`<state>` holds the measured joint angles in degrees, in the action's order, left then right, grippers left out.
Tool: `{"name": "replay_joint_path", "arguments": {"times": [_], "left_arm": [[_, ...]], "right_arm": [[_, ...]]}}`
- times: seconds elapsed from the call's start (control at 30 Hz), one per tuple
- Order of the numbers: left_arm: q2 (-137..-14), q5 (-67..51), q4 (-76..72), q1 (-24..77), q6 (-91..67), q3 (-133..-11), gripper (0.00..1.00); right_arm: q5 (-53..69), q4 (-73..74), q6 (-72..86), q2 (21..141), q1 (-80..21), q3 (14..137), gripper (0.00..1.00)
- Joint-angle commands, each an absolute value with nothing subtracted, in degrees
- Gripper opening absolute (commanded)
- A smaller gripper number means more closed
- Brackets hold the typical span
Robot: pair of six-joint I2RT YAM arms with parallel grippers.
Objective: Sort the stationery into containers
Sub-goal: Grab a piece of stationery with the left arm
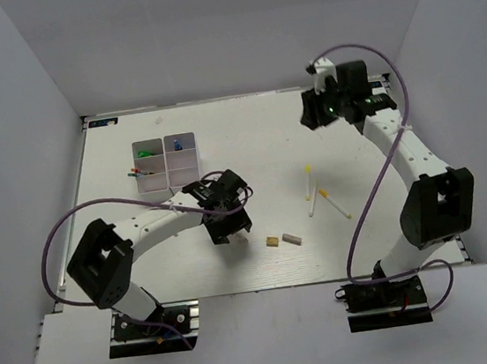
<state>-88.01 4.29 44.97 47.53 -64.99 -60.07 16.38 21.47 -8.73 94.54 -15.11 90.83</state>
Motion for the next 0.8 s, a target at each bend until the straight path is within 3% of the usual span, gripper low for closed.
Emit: {"name": "replay_joint_path", "arguments": {"times": [0.0,0.13,0.27,0.77], "left_arm": [[-89.90,5.80,48.61,48.95,-66.79,-61.26,0.72],[-93.86,5.80,48.60,49.48,-67.41,-63.45,0.72],[-96.67,7.03,48.60,49.48,-67.41,-65.82,0.72],[-101.77,9.84,46.41,49.48,-67.94,-65.83,0.66]], "right_arm": [[16.96,27.26,-10.11,86.06,-11.87,82.47,0.54],[18.45,24.61,-9.58,77.79,-9.93,68.32,0.54],[20.04,23.65,-8.01,72.60,-8.53,62.24,0.54],[23.82,22.85,-7.29,68.82,-7.03,55.99,0.54]]}}
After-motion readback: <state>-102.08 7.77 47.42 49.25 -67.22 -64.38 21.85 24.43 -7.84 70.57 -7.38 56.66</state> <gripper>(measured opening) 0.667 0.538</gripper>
